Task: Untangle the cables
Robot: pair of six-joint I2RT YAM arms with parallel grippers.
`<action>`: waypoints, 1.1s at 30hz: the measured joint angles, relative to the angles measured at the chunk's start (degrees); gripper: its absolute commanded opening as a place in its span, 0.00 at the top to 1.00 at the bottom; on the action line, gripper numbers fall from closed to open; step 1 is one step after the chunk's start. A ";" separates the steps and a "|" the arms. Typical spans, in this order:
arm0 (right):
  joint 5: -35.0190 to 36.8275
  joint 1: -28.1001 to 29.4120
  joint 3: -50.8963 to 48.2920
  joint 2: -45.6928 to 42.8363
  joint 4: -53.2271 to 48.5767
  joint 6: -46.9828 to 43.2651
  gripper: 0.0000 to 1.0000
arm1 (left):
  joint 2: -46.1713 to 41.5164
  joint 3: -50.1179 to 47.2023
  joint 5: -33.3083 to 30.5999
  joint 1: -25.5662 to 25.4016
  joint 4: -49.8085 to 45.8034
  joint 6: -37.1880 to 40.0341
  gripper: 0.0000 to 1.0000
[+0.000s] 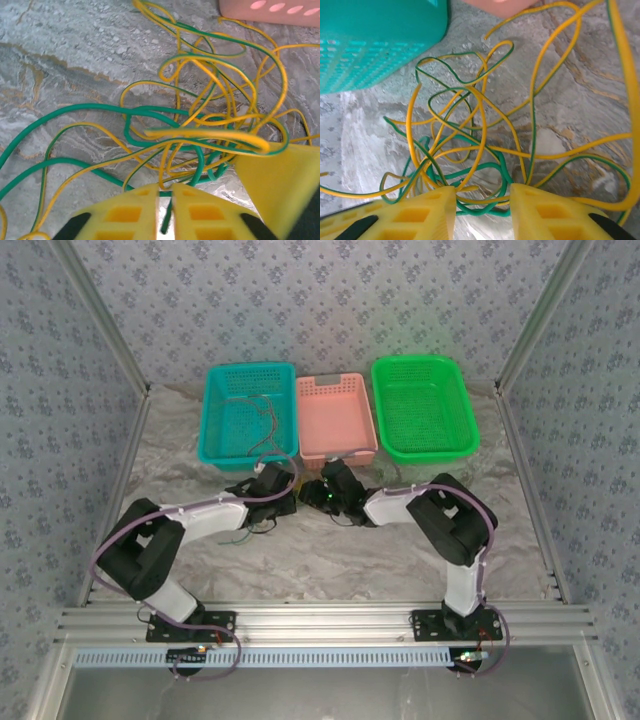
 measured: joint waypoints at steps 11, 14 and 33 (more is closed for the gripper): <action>2.40 -0.63 -3.72 -2.10 3.37 0.37 1.00 | -2.51 -1.46 2.03 0.79 1.01 0.87 1.00; 3.72 -1.31 -5.88 -5.79 1.95 -1.14 1.00 | -5.42 -2.03 4.39 1.66 0.59 1.75 1.00; 7.52 3.58 -9.99 -25.90 -7.15 -9.22 0.53 | -14.56 -4.70 21.16 7.78 3.08 0.44 1.00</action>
